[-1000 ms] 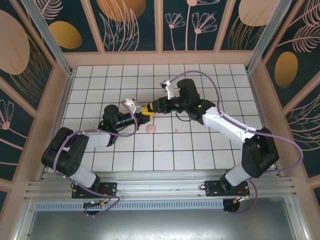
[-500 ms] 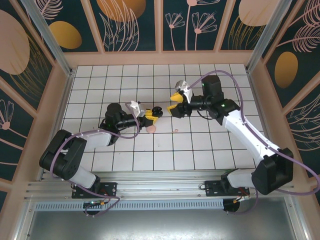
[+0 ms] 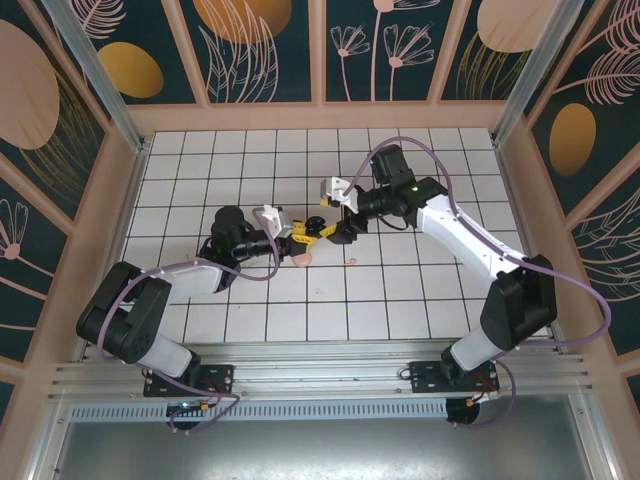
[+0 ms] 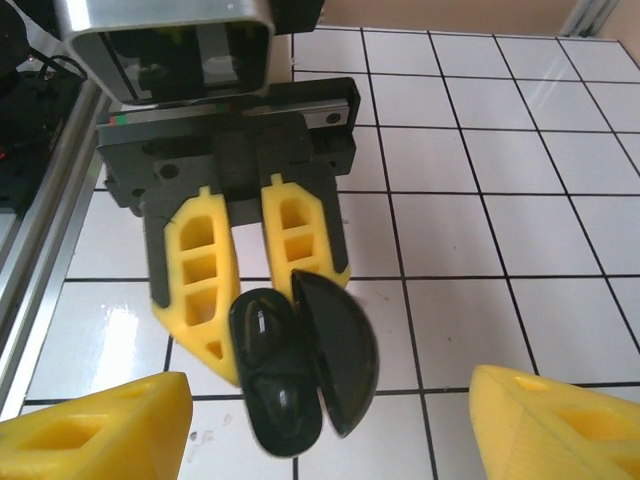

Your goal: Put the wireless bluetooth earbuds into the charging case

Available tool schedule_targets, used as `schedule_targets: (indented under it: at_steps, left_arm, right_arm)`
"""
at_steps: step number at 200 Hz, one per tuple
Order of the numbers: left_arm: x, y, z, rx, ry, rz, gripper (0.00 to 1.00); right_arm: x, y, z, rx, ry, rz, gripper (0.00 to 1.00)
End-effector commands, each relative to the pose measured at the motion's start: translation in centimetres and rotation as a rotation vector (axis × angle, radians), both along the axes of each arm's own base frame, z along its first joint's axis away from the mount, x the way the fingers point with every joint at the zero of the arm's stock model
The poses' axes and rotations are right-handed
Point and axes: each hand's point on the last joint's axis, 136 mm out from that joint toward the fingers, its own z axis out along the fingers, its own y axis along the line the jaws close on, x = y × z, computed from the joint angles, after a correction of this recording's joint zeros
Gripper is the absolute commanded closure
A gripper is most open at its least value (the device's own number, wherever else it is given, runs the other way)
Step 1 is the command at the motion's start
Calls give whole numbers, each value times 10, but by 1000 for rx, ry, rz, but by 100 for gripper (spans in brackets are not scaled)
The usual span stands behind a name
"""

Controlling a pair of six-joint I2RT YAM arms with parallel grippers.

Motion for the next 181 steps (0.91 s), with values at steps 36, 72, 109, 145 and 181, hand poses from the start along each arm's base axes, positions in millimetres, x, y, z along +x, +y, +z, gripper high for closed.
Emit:
schedule_targets:
  at_steps: [36,72,109,145,181]
  left_arm:
    - [-2,-2,15,-22,-56,-7,90]
    - [2,-1,16,-22,-51,9,90]
    - [6,-1,11,-10,-31,30,90]
    - [8,-2,11,-10,-19,36,90]
    - [13,-2,14,-28,34,59,91]
  right_arm:
    - [-21,8,-9,-21,48,111,28]
    - [-29,8,-9,-15,61,137,33]
    - [-41,0,1,9,24,135,41]
    - [-57,-13,11,61,-8,106,46]
    - [-45,-34,33,232,18,-43,47]
